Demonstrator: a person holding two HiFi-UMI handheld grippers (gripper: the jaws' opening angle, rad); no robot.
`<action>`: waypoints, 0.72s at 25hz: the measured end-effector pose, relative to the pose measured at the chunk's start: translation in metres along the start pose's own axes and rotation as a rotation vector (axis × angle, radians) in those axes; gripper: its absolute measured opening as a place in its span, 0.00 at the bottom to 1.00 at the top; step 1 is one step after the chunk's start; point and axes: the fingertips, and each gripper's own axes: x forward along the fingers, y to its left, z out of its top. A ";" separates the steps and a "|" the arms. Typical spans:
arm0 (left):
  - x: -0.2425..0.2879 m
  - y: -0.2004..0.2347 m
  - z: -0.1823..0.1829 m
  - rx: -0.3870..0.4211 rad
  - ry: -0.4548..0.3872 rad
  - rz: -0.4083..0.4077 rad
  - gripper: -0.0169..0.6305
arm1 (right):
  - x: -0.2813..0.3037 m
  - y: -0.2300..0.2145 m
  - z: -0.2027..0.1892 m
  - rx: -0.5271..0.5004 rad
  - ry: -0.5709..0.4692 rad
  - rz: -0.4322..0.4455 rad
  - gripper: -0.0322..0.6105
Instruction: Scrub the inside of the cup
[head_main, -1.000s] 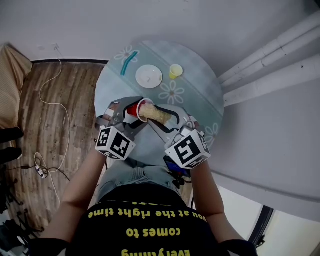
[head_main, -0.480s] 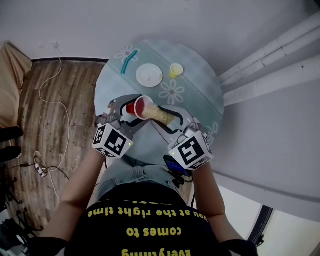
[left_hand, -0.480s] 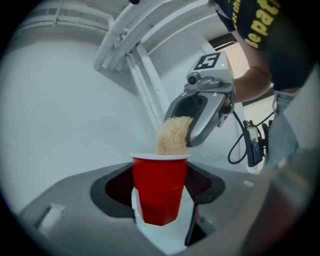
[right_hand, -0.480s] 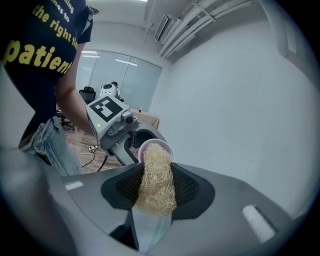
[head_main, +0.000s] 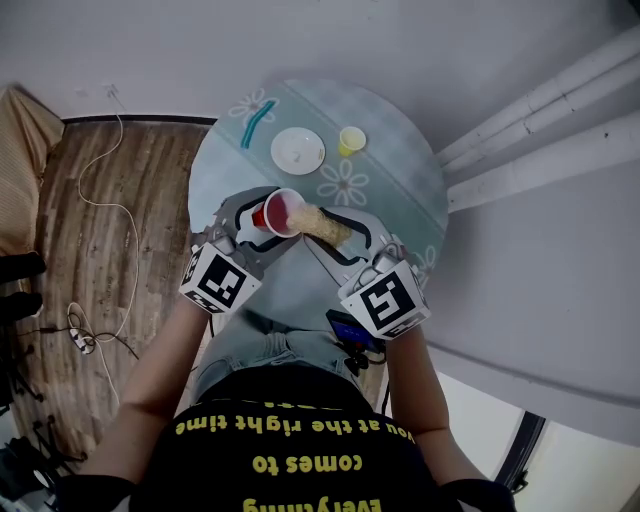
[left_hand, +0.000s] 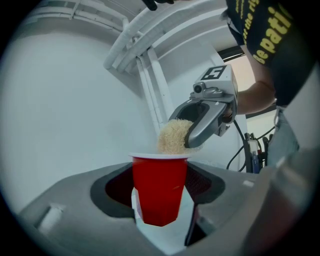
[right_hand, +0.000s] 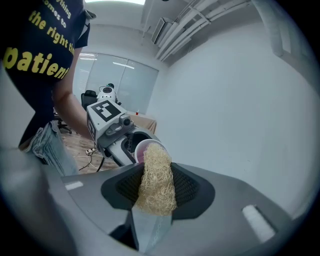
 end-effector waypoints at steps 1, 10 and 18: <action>0.000 -0.001 0.000 -0.002 -0.002 -0.001 0.50 | 0.000 -0.001 -0.001 -0.006 0.005 -0.001 0.30; 0.000 0.009 0.002 -0.104 -0.035 0.005 0.50 | -0.003 0.010 0.011 -0.008 -0.028 0.019 0.30; -0.001 0.005 0.008 -0.194 -0.099 -0.051 0.50 | -0.010 0.001 0.012 -0.005 -0.042 -0.013 0.30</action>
